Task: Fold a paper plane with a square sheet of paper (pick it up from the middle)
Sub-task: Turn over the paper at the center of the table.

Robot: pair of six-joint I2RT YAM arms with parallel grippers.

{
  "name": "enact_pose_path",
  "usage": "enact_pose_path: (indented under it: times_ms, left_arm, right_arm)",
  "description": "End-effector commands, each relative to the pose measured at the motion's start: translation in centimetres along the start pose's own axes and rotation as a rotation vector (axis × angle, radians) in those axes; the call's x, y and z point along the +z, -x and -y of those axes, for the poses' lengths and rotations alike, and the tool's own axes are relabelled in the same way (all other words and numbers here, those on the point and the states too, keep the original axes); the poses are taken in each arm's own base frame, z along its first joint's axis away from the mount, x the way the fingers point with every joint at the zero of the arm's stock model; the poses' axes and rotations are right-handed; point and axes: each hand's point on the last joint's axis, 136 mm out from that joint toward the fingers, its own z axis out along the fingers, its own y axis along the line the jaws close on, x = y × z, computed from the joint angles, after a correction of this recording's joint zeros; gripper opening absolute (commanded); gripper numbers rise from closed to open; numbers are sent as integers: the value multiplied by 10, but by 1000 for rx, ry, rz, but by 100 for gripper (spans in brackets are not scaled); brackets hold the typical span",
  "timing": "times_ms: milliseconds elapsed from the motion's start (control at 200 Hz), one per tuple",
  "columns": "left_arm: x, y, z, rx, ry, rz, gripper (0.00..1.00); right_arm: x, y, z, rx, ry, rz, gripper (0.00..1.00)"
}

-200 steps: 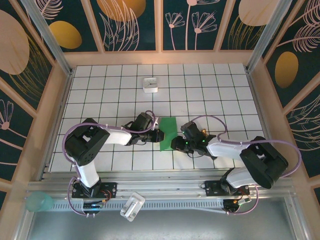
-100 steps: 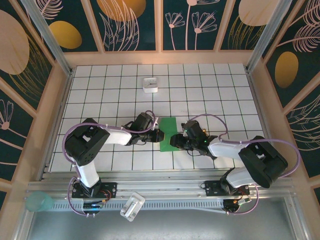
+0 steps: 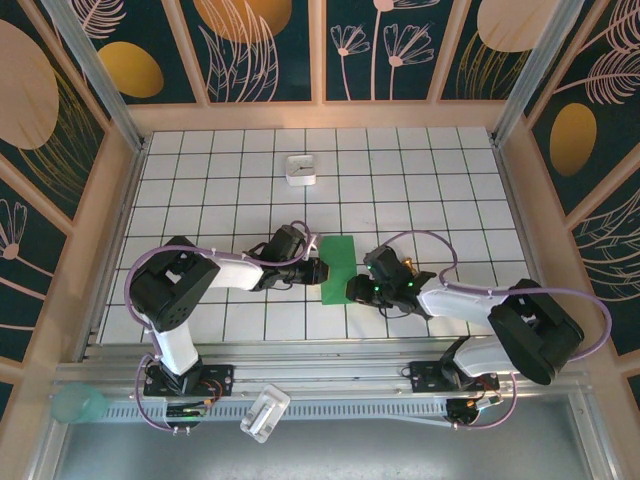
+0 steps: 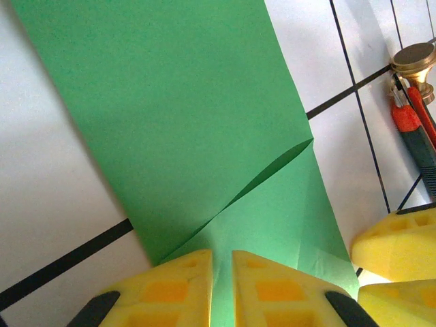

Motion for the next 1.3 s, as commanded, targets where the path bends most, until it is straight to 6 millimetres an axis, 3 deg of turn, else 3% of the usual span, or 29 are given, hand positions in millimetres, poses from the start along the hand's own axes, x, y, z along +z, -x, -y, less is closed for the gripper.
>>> enact_pose_path:
  times_ms: [0,440,1296]
  left_arm:
    - [9,-33,-29,-34,80,-100,17]
    - [9,-45,-50,-21,196,-158,3]
    - [11,-51,-50,-24,195,-170,2]
  right_arm:
    - [0,-4,6,8,-43,-8,40]
    - [9,-2,-20,18,92,-16,39]
    - [-8,22,-42,-20,297,105,40]
